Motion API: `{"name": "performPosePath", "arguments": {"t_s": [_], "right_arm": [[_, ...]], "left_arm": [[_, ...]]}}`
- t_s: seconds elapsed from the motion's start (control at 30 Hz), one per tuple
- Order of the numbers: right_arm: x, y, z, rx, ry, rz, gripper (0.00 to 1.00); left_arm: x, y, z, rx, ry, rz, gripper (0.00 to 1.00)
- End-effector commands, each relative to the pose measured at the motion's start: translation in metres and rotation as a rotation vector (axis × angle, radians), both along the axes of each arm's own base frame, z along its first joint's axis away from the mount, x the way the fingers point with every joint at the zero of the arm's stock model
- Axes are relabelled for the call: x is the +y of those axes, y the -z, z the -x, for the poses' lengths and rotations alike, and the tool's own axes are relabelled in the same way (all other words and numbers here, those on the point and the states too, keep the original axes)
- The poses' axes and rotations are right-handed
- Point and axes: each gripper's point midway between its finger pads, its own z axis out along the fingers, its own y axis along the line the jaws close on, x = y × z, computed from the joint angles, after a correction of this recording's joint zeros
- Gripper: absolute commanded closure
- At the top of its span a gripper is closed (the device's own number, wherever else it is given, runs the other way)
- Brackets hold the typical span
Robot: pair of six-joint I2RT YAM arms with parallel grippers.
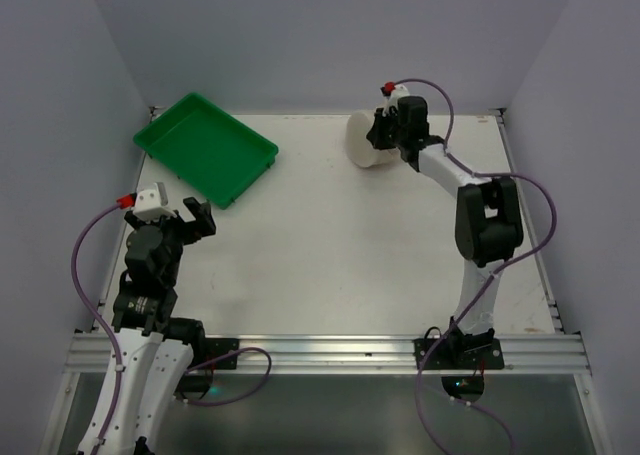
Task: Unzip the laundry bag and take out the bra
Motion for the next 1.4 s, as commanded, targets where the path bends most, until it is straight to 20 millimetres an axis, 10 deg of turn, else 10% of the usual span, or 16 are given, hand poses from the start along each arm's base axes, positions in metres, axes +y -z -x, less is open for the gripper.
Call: {"name": "performPosePath", "arguments": {"t_s": [0.0, 0.3, 0.5, 0.67, 0.7, 0.8, 1.0, 1.13, 1.37], "right_arm": [[-0.005, -0.061, 0.037, -0.189, 0.046, 0.208, 1.00], [0.002, -0.040, 0.176, -0.233, 0.090, 0.623, 1.00], [0.052, -0.003, 0.264, -0.117, -0.125, 0.611, 0.98], [0.118, -0.004, 0.351, 0.043, -0.438, 0.273, 0.58], [0.122, -0.011, 0.358, 0.053, -0.463, 0.237, 0.32], [0.117, -0.043, 0.361, 0.037, -0.441, 0.189, 0.10], [0.059, -0.075, 0.330, -0.008, -0.134, 0.146, 0.08], [0.008, -0.037, 0.324, 0.140, 0.105, 0.083, 0.09], [-0.015, 0.005, 0.328, 0.232, 0.204, 0.004, 0.11]], "left_arm": [[-0.004, -0.009, -0.002, -0.044, 0.027, -0.004, 0.00], [-0.008, -0.011, 0.002, -0.055, 0.046, 0.012, 0.00], [-0.011, -0.010, 0.002, -0.052, 0.059, 0.017, 0.00], [-0.013, -0.009, 0.002, -0.047, 0.071, 0.017, 0.00], [-0.013, -0.009, 0.002, -0.047, 0.075, 0.016, 0.00], [-0.013, -0.009, 0.002, -0.046, 0.075, 0.016, 0.00], [-0.013, -0.008, 0.002, -0.041, 0.073, 0.014, 0.00], [-0.013, -0.007, 0.002, -0.040, 0.072, 0.014, 0.00], [-0.015, -0.004, 0.000, -0.030, 0.087, 0.015, 0.00]]}}
